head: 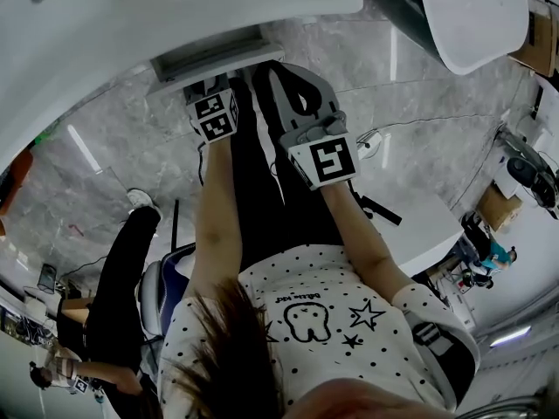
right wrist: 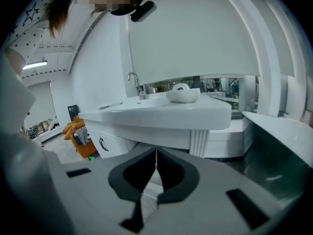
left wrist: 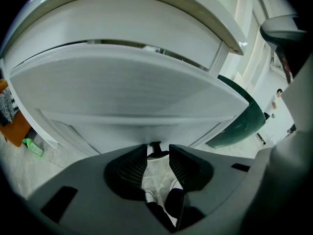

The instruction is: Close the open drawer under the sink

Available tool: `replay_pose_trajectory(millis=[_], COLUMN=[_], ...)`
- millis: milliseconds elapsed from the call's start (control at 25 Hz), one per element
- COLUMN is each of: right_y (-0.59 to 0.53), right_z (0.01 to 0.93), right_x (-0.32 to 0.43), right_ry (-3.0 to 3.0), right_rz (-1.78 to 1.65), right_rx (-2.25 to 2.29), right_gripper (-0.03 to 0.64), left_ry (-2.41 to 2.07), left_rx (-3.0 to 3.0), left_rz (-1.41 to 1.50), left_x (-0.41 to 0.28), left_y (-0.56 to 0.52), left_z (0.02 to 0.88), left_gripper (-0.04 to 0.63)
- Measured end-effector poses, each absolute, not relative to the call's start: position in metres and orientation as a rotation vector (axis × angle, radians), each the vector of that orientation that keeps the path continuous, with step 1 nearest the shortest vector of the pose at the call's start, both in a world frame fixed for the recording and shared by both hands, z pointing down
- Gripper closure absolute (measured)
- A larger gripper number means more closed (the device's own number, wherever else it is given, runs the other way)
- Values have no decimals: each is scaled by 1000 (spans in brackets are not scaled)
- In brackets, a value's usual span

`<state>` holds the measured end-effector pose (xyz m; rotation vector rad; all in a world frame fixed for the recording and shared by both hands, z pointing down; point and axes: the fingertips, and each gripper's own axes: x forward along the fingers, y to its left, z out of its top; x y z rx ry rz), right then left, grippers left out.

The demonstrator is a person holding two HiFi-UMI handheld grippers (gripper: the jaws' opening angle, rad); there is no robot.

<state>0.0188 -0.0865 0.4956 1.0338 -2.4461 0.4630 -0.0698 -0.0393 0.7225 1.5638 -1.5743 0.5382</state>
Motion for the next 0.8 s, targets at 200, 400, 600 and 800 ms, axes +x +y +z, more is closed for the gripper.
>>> replay_pose_trajectory(millis=[200,400,600,800], right_y=[-87,-89,-93,-95], right_z=[511,510,510,507], right_x=[16,12,7,8], right_ry=[-2437,-2442,-2427,-2437], right_rz=[488,501,506,511], right_rx=[1015,1006,1002,1007], right_gripper=[601,601,601,601], left_ry=[-1575,-1550,-1546,-1550], left_rx=[1570,1590,1595,1589], left_rz=[531,550,566,585], left_x=[-65,-62,-66,-66], left_y=[-41,-42,-46,-47], left_z=[725,727,727,727], left_gripper=[454,457,460,462])
